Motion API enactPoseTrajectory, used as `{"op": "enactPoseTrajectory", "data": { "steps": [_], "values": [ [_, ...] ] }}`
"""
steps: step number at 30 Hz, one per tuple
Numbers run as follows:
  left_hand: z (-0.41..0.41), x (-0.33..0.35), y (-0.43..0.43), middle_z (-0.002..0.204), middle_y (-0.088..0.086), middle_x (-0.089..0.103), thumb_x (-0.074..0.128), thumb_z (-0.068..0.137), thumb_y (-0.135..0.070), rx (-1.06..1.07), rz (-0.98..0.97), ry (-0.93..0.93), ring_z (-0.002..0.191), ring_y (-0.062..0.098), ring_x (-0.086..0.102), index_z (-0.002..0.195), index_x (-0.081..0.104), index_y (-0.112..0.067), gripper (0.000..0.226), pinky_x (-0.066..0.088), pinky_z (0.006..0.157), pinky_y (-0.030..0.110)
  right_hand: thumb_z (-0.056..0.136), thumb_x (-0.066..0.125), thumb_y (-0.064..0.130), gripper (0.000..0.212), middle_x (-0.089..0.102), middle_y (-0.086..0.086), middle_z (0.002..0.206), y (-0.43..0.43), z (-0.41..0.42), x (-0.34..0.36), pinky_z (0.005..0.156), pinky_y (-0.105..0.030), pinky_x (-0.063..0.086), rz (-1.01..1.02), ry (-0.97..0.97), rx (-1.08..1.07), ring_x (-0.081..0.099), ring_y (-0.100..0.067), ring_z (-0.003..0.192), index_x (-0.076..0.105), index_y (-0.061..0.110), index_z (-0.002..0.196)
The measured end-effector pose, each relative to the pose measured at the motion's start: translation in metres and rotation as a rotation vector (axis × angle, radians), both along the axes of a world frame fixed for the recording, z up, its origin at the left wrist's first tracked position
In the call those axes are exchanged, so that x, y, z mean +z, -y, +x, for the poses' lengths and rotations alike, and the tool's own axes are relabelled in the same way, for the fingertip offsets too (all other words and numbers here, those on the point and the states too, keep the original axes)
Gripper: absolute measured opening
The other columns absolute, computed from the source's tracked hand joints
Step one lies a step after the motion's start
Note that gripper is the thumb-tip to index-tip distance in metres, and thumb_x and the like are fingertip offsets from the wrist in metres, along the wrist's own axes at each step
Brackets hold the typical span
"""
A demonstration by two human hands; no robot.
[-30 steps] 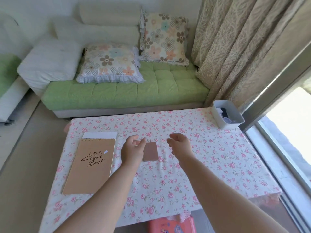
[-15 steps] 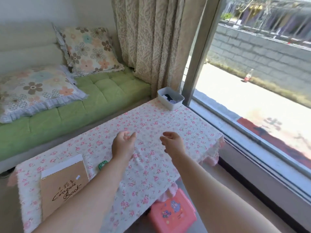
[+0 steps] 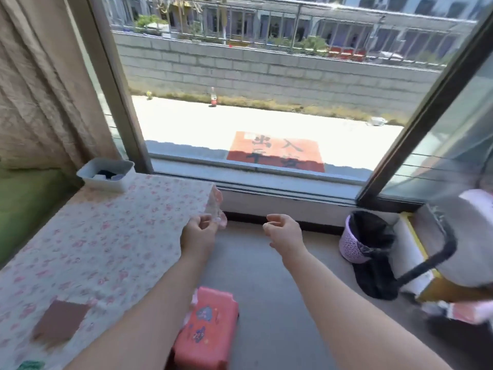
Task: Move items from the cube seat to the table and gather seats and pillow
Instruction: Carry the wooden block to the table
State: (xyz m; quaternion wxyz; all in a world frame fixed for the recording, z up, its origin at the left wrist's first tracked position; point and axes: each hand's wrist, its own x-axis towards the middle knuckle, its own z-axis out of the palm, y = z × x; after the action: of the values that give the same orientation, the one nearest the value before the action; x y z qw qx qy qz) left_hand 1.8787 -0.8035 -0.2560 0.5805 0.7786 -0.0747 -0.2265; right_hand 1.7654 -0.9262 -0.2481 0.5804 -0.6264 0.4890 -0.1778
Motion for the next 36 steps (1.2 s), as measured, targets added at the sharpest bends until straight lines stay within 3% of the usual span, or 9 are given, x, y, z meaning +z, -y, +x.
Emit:
{"op": "enactPoseTrajectory", "data": {
  "steps": [5,10,12,16,19,23,30,33,36],
  "values": [
    [-0.066,-0.001,0.07,0.088,0.005,0.062,0.065,0.087,-0.02,-0.265,-0.054,0.007,0.088,0.024,0.059,0.1,0.061,-0.011,0.016,0.044,0.076,0.03,0.085,0.055,0.009,0.019,0.06,-0.002,0.1,0.039,-0.1,-0.006,0.074,-0.03,0.045,0.007,0.01,-0.252,0.054,-0.017,0.088,0.057,0.02,0.1],
    [-0.177,0.005,0.138,0.092,0.006,0.065,0.067,0.085,-0.023,-0.57,-0.055,0.025,0.088,0.024,0.061,0.1,0.063,-0.013,0.018,0.048,0.081,0.036,0.084,0.055,0.007,0.029,0.062,-0.004,0.1,0.064,-0.236,0.002,0.08,-0.033,0.047,-0.033,0.007,-0.566,0.056,-0.018,0.089,0.061,0.012,0.112],
    [-0.216,0.009,0.15,0.092,0.007,0.066,0.067,0.085,-0.023,-0.625,-0.067,0.021,0.087,0.023,0.061,0.101,0.064,-0.013,0.019,0.047,0.075,0.032,0.086,0.055,0.008,0.027,0.063,-0.006,0.103,0.066,-0.278,0.0,0.083,-0.035,0.049,-0.039,0.004,-0.623,0.058,-0.021,0.095,0.061,0.013,0.111],
    [-0.318,0.009,0.168,0.085,0.006,0.065,0.066,0.085,-0.021,-0.79,-0.061,0.01,0.081,0.023,0.061,0.092,0.061,-0.015,0.01,0.043,0.071,0.029,0.088,0.055,0.009,0.02,0.061,-0.005,0.101,0.056,-0.382,0.001,0.081,-0.034,0.048,-0.05,0.005,-0.783,0.056,-0.019,0.092,0.06,0.015,0.107],
    [-0.403,0.009,0.172,0.088,0.007,0.067,0.067,0.084,-0.022,-0.905,-0.049,0.017,0.087,0.025,0.064,0.101,0.065,-0.011,0.02,0.047,0.075,0.032,0.09,0.054,0.011,0.017,0.059,-0.001,0.102,0.042,-0.468,0.0,0.082,-0.031,0.049,-0.053,-0.026,-0.899,0.055,-0.017,0.093,0.058,0.017,0.105],
    [-0.518,0.011,0.18,0.1,0.011,0.07,0.065,0.085,-0.024,-1.022,-0.073,-0.012,0.089,0.026,0.065,0.107,0.064,-0.011,0.026,0.051,0.075,0.034,0.089,0.055,0.011,0.022,0.06,-0.005,0.103,0.025,-0.577,0.005,0.069,-0.021,0.044,-0.085,-0.021,-1.044,0.055,-0.018,0.094,0.059,0.011,0.111],
    [-0.672,0.01,0.172,0.105,0.005,0.066,0.06,0.088,-0.028,-1.207,-0.032,-0.051,0.089,0.02,0.061,0.115,0.061,-0.014,0.03,0.042,0.058,0.023,0.086,0.054,0.005,0.019,0.064,-0.009,0.106,-0.017,-0.723,0.005,0.083,-0.033,0.048,-0.059,0.018,-1.285,0.058,-0.019,0.094,0.06,0.014,0.101],
    [-0.715,0.011,0.182,0.109,0.004,0.065,0.061,0.088,-0.029,-1.263,-0.007,-0.041,0.097,0.022,0.062,0.116,0.06,-0.014,0.032,0.044,0.061,0.023,0.087,0.055,0.005,0.021,0.062,-0.008,0.105,-0.016,-0.759,0.004,0.088,-0.035,0.047,-0.058,0.032,-1.337,0.058,-0.019,0.094,0.062,0.011,0.105],
    [-0.752,0.002,0.194,0.107,0.004,0.066,0.061,0.088,-0.029,-1.324,0.041,-0.016,0.099,0.023,0.063,0.118,0.06,-0.014,0.034,0.05,0.077,0.03,0.087,0.054,0.004,0.022,0.063,-0.006,0.096,-0.012,-0.786,-0.007,0.073,-0.026,0.047,-0.026,0.053,-1.371,0.058,-0.016,0.083,0.062,0.009,0.107]
  ]
}}
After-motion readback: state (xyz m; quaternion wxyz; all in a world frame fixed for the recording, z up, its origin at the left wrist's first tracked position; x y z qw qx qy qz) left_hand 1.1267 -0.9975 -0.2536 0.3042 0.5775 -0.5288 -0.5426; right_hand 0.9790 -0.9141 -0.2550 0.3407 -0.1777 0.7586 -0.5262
